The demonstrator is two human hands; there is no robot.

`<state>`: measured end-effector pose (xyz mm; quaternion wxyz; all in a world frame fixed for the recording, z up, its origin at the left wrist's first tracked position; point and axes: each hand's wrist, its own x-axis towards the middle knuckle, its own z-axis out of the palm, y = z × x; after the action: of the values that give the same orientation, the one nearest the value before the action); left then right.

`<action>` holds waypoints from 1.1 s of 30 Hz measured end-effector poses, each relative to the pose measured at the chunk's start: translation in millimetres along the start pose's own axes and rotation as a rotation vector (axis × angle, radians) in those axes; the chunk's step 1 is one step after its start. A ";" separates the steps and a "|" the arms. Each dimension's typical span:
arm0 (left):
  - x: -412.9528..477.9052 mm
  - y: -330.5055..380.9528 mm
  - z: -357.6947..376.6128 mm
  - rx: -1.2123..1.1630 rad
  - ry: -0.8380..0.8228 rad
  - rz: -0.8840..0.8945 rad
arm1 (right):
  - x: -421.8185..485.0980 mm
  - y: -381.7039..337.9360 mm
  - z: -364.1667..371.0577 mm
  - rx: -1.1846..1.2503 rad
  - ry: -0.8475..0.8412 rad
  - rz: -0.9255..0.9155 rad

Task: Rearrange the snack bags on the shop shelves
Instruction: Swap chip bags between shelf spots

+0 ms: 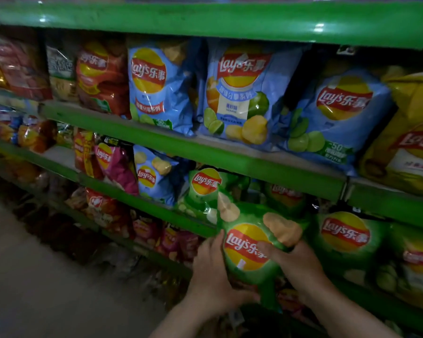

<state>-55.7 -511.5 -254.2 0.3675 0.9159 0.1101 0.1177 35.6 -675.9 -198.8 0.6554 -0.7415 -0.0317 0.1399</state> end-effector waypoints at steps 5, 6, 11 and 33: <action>15.7 -27.8 4.1 -0.070 -0.090 0.026 | 35.1 7.6 -26.3 0.074 0.151 0.045; 23.4 -33.2 -2.6 -0.095 -0.043 0.015 | 45.3 4.4 -27.7 0.091 0.179 0.031; 70.2 -67.3 -51.8 -0.088 0.193 -0.115 | 95.8 -13.4 -13.5 0.081 0.252 -0.013; 190.3 -69.6 -50.1 -0.091 0.297 -0.272 | 108.9 -1.3 -29.1 0.069 0.420 -0.055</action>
<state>101.9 -375.2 -242.1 0.4009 0.8475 0.2805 0.2058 147.4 -678.6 -212.6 0.6763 -0.7302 0.0903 -0.0344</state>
